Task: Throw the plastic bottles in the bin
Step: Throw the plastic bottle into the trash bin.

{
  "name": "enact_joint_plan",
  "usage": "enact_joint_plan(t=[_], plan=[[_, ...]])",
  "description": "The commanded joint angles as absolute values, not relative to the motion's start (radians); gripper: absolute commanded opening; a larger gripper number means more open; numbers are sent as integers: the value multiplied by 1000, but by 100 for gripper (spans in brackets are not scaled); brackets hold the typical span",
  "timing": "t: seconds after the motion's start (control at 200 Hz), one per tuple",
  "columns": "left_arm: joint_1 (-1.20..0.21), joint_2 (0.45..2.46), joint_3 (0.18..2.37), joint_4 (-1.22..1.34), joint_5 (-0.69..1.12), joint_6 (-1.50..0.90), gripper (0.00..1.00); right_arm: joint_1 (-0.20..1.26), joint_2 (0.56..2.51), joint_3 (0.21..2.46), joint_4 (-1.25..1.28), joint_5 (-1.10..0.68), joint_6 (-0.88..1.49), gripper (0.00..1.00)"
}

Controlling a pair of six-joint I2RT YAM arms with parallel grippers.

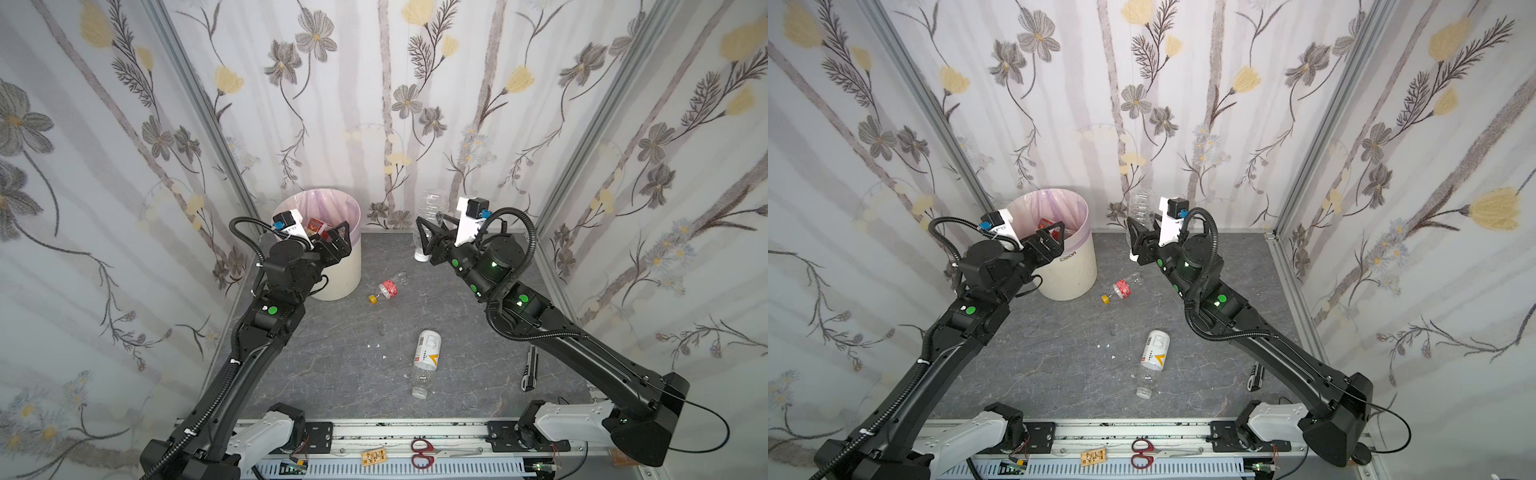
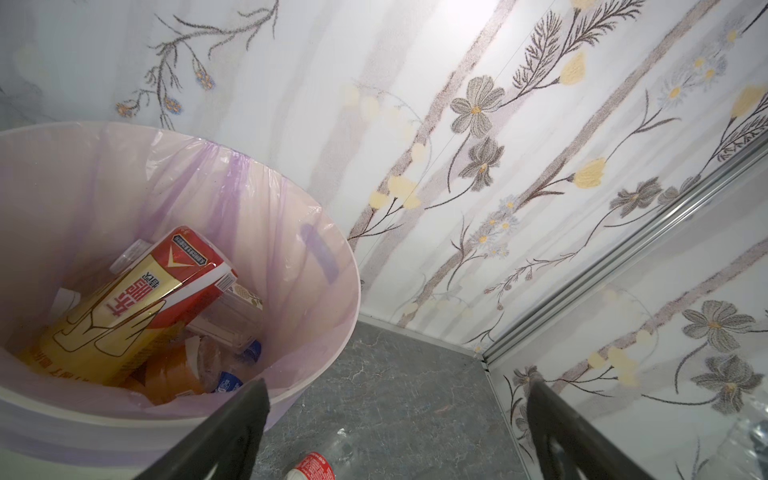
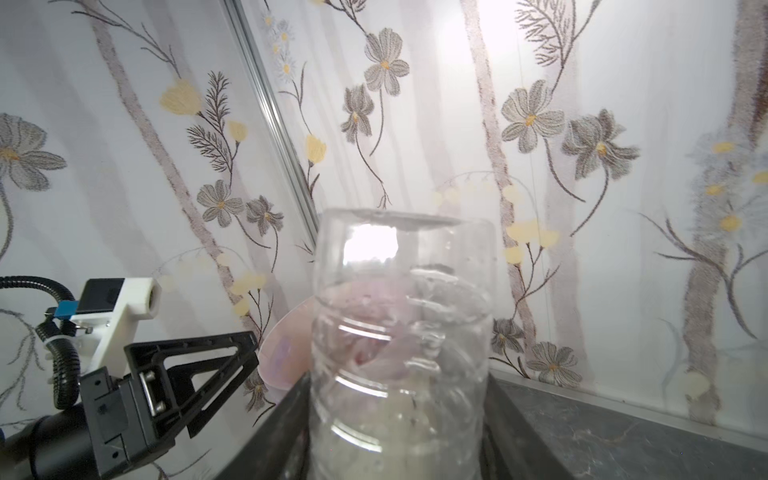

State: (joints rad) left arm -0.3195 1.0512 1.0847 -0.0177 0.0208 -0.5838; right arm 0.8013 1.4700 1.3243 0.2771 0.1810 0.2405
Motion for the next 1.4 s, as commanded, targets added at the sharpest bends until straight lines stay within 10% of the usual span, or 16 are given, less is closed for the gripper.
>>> enact_joint_plan(t=[0.0, 0.769, 1.059, 1.134, 1.399], plan=[[-282, 1028, 1061, -24, 111, -637, 100, 810, 1549, 1409, 396, 98, 193, 58], [-181, 780, 975, -138, 74, -597, 100, 875, 1842, 1667, 925, 28, 150, 60], [-179, 754, 961, -180, 98, -587, 100, 861, 2672, 2891, 308, 20, 99, 69], [-176, 745, 955, -191, 98, -584, 100, 833, 2612, 2756, 327, 2, 157, 99], [-176, 763, 943, -196, 102, -587, 100, 830, 2302, 2360, 481, 27, 93, 100]])
